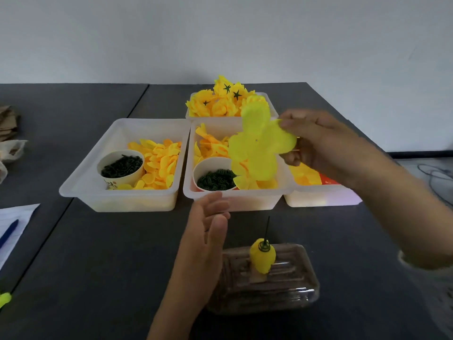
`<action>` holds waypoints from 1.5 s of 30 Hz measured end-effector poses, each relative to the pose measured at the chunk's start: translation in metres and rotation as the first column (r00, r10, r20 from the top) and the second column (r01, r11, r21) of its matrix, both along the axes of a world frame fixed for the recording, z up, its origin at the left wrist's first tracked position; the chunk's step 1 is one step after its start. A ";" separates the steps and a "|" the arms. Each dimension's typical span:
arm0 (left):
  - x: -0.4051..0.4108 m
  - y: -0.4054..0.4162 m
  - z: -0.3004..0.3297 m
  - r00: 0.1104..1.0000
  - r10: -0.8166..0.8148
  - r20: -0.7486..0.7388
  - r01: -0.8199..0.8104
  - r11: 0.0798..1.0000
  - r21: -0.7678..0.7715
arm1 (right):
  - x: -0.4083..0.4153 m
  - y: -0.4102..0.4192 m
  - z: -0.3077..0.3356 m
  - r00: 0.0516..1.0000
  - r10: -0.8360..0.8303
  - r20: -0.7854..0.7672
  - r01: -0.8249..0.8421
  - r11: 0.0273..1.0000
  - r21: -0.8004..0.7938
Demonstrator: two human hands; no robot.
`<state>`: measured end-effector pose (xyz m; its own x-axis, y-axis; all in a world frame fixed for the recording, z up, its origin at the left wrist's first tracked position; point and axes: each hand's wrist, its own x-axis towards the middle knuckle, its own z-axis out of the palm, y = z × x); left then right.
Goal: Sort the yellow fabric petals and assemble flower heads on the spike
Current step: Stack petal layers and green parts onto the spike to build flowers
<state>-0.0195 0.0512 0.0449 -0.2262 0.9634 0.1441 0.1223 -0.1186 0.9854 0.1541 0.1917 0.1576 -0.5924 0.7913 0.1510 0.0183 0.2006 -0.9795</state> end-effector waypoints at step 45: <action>0.006 -0.018 -0.017 0.905 -0.001 -0.426 -0.090 0.977 -0.194 | 0.033 -0.072 -0.098 0.906 0.019 0.422 0.117 0.949 -0.294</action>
